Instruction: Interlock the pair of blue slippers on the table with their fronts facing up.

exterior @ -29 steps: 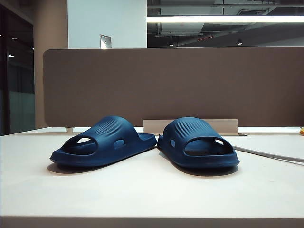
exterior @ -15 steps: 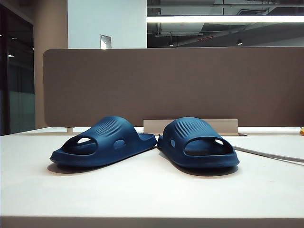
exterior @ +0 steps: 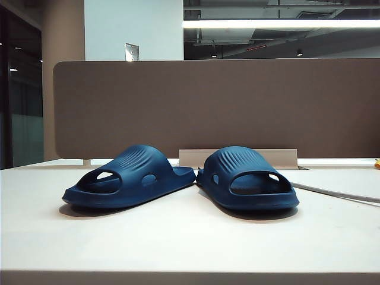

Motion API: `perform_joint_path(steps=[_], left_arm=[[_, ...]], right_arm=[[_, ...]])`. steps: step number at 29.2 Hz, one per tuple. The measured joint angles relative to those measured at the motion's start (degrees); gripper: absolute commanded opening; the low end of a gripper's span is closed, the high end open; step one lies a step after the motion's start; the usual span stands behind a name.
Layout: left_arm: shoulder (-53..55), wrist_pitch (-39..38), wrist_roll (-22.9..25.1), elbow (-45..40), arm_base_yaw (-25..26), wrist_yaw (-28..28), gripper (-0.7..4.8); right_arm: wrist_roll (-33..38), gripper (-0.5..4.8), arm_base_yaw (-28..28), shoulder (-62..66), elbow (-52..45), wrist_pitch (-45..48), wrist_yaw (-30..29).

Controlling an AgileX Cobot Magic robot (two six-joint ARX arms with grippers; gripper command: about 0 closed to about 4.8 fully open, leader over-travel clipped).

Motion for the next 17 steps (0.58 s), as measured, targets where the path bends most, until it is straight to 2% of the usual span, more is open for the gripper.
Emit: perform_joint_path(steps=[2, 3, 5, 8, 9, 13, 17], left_arm=[[-0.02, -0.35, -2.27, 0.02, 0.00, 3.26, -0.06], [0.00, -0.85, -4.28, 0.04, 0.00, 5.27, -0.06], [-0.02, -1.18, -8.66, 0.17, 0.00, 8.26, -0.06], [-0.02, -2.38, -13.94, 0.61, 0.00, 9.84, -0.06], [0.00, -5.11, -15.08, 1.88, 0.00, 9.94, -0.06], [0.17, -11.30, -14.47, 6.21, 0.00, 10.27, -0.05], [2.86, -18.14, -11.98, 10.80, 0.00, 10.34, -0.05]], right_arm=[[1.36, -0.01, 0.00, 0.00, 0.00, 0.02, -3.91], [1.64, -0.01, 0.00, 0.00, 0.00, 0.00, -7.67], [2.05, -0.01, 0.00, -0.02, 0.00, -0.81, -11.26], [4.57, 0.00, 0.00, -0.02, 0.02, -4.37, -11.41], [6.95, 0.00, 0.00, -0.02, 0.00, -4.92, -11.76], [12.55, 0.00, 0.00, -0.02, 0.02, -4.92, -13.79], [14.40, -0.01, 0.00, 0.00, 0.02, -4.92, -15.58]])
